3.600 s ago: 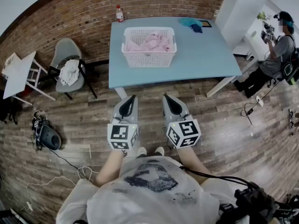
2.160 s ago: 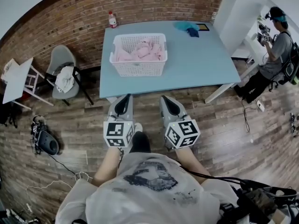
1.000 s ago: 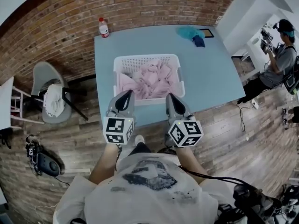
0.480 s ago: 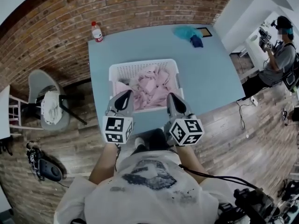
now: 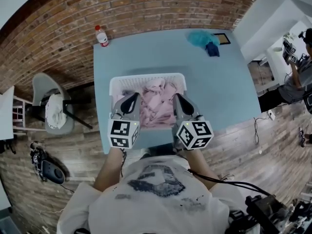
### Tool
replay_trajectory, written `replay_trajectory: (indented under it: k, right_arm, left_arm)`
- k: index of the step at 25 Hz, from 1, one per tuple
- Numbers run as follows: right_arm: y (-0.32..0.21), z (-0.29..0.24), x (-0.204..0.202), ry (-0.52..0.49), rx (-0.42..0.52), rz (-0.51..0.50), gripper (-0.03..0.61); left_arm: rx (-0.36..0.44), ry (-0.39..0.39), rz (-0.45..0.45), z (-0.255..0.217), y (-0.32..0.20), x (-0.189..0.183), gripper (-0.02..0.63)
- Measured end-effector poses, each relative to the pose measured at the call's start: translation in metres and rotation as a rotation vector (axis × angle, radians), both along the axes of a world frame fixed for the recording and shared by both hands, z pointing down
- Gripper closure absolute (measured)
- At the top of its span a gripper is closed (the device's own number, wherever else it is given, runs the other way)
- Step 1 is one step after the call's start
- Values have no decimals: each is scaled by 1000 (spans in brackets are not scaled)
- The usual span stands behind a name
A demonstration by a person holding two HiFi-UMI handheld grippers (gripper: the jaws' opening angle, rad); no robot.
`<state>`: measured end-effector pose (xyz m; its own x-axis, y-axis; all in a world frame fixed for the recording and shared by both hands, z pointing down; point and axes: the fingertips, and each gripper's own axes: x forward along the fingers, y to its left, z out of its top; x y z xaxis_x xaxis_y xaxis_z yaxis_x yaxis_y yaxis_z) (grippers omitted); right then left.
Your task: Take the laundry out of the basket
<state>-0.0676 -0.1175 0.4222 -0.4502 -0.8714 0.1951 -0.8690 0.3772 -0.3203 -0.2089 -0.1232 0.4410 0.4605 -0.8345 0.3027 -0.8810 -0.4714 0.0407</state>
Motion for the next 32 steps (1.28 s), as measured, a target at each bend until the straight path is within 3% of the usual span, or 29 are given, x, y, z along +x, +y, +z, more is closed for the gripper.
replay_trajectory:
  k: [10,17,23,27,32]
  right_arm:
    - [-55,2,26,-16,-5,-63,581]
    - [-70,7,31,-25,-16,-97,581]
    - [-76,11,31,-31,-35,-107,581]
    - [-78,13,30,-32,-38,-109,581]
    - [-78,17,33,-29,-51,-105,581]
  left_arm:
    - [-39,-46,-14,12,-40,31,623]
    - [-90,-64,-23,30,-46,31,621]
    - [-186,-70,67,52,-41,39,545]
    - [-261,-94,167,73,-34,53,441]
    - [-288,-96,234,87,-28,70,354]
